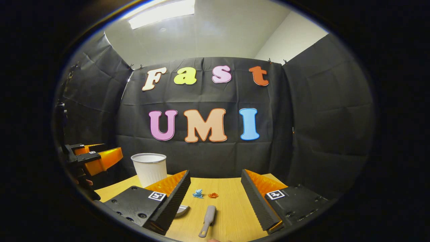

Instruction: Pick up the small broom and dustpan from the desktop, sweep the trash into the dustpan with the broom, and then empty the trash into the garbage bin.

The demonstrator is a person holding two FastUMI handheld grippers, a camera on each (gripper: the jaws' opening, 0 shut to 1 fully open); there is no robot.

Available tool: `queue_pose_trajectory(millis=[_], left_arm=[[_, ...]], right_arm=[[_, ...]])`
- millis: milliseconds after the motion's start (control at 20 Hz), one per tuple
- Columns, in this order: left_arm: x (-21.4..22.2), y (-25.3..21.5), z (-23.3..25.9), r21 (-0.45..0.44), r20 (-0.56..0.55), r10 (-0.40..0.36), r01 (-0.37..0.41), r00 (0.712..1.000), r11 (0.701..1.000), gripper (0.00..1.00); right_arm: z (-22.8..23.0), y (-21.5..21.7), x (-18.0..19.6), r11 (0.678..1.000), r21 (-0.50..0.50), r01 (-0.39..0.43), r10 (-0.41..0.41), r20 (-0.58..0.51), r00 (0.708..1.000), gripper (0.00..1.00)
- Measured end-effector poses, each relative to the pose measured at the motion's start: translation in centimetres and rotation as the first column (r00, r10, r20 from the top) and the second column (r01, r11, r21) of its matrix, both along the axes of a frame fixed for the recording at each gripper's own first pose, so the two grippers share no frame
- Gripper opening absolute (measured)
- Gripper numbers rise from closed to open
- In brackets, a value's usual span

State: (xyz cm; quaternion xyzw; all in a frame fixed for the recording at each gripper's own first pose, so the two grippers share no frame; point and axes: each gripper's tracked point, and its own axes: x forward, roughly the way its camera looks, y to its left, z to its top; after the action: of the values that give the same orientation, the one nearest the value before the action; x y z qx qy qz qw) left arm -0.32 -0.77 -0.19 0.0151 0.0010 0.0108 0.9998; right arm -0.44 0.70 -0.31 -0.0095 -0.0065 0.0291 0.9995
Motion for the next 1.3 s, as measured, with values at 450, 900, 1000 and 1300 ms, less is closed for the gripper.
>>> queue_pose_trajectory(millis=[450,900,1000,1300], left_arm=[[0.0,-0.4,-0.6,-0.002,-0.016,-0.010,0.010,1.000,1.000,0.93],[0.1,-1.2,0.0,0.010,-0.001,-0.025,0.025,1.000,1.000,0.93],[0.1,-1.0,0.1,0.011,0.004,-0.020,0.020,1.000,1.000,0.93],[0.2,-0.5,-0.4,0.013,-0.008,-0.008,0.008,1.000,1.000,0.93]], right_arm=[[-1.2,-0.3,0.7,1.000,0.025,-0.009,0.010,-0.034,0.999,0.92],[-2.3,-0.6,1.5,1.000,0.017,-0.011,0.012,-0.076,0.997,0.92],[-2.3,-0.6,1.3,1.000,-0.001,-0.016,0.016,-0.076,0.997,0.92],[-2.1,-0.3,1.3,1.000,-0.014,-0.024,0.023,-0.065,0.998,0.92]])
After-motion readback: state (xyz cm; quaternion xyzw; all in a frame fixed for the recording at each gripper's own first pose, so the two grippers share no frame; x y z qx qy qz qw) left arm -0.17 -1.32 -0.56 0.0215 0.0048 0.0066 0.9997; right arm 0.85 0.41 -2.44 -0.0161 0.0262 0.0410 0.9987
